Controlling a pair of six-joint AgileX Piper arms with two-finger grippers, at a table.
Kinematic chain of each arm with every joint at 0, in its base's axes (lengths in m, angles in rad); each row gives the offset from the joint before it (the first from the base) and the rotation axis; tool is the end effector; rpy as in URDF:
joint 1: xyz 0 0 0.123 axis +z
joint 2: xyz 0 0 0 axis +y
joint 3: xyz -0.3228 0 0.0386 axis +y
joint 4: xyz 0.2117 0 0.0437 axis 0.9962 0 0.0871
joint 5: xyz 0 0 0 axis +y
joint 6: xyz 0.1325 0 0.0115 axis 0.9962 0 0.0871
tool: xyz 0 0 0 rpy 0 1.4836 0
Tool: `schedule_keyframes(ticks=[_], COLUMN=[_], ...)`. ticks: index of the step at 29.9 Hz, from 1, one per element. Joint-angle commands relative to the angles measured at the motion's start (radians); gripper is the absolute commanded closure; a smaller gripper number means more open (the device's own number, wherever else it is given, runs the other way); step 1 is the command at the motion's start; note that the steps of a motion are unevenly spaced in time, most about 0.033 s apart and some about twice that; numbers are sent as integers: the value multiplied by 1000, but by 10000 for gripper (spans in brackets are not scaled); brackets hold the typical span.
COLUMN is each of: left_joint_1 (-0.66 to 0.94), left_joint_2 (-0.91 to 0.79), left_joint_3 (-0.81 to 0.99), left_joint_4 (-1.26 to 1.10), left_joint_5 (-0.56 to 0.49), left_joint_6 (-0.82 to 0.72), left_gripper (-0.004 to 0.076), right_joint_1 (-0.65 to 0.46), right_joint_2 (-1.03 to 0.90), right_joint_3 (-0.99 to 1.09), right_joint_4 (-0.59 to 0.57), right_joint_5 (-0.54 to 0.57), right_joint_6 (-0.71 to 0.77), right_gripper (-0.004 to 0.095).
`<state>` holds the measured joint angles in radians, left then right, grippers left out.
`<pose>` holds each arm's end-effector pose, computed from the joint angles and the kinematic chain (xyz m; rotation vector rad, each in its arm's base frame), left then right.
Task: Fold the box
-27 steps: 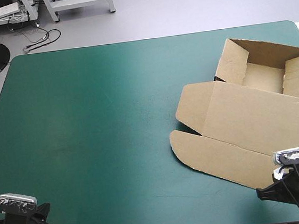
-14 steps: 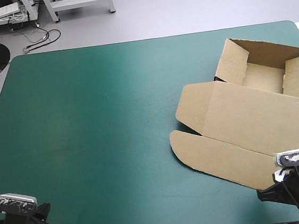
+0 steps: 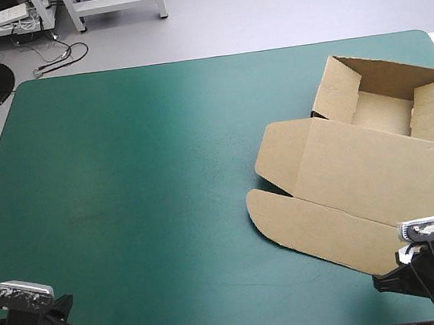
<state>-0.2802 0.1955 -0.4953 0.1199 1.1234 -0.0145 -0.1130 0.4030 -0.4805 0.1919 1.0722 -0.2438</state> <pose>-0.0168 0.0198 0.2393 0.3091 2.2783 -0.0004 0.0098 0.0213 0.2423 -0.1190 2.4522 0.0925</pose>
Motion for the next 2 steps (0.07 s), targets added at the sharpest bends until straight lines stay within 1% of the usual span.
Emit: schedule_keyframes(ticks=[1,2], left_joint_1=[-3,-3], left_joint_2=[11,11], left_joint_3=[-22,-22], left_joint_4=[3,3], left_joint_5=[-50,-50], left_joint_6=[-9,-9], left_gripper=[734,734], right_joint_1=[2,2], right_joint_2=[6,6], right_joint_3=[-27,-27], right_joint_4=[12,12], right_joint_5=[-46,-46], right_joint_6=[-3,-3], right_gripper=[923,923])
